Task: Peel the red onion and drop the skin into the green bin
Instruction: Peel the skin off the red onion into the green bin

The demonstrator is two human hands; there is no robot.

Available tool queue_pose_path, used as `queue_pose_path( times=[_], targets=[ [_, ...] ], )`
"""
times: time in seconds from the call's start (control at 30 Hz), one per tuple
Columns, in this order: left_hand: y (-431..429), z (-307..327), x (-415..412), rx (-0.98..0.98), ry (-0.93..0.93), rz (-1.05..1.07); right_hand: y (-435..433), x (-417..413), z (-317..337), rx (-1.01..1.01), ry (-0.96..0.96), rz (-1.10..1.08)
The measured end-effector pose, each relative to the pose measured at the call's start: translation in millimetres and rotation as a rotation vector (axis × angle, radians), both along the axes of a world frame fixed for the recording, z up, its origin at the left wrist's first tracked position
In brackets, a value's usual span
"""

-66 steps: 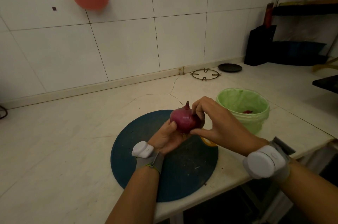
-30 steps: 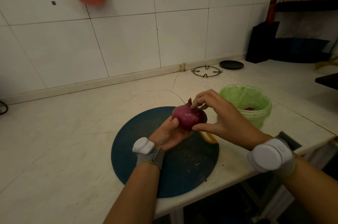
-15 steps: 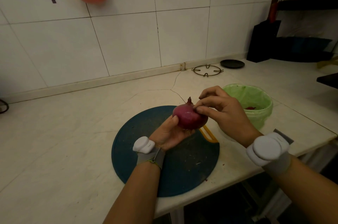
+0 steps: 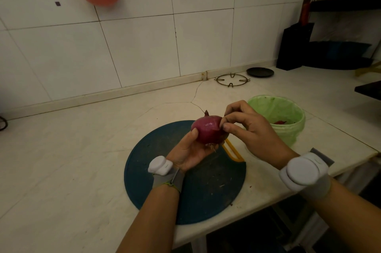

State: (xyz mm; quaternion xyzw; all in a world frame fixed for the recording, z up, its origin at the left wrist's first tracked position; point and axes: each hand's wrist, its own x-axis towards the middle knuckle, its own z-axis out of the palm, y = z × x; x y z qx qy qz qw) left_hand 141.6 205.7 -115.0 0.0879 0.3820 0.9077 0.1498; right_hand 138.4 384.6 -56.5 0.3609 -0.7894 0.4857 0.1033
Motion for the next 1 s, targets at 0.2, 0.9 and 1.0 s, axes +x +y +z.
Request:
queue_pose_path(
  times=[0.2, 0.9, 1.0],
  targets=[
    [1, 0, 0, 0.068, -0.044, 0.030, 2, 0, -3, 0.030, -0.006, 0.012],
    [-4, -2, -3, 0.179, -0.120, 0.053, -6, 10, 13, -0.132, -0.234, 0.264],
    [-3, -1, -2, 0.203, -0.085, 0.059, -16, 9, 15, -0.208, -0.321, 0.206]
  ],
)
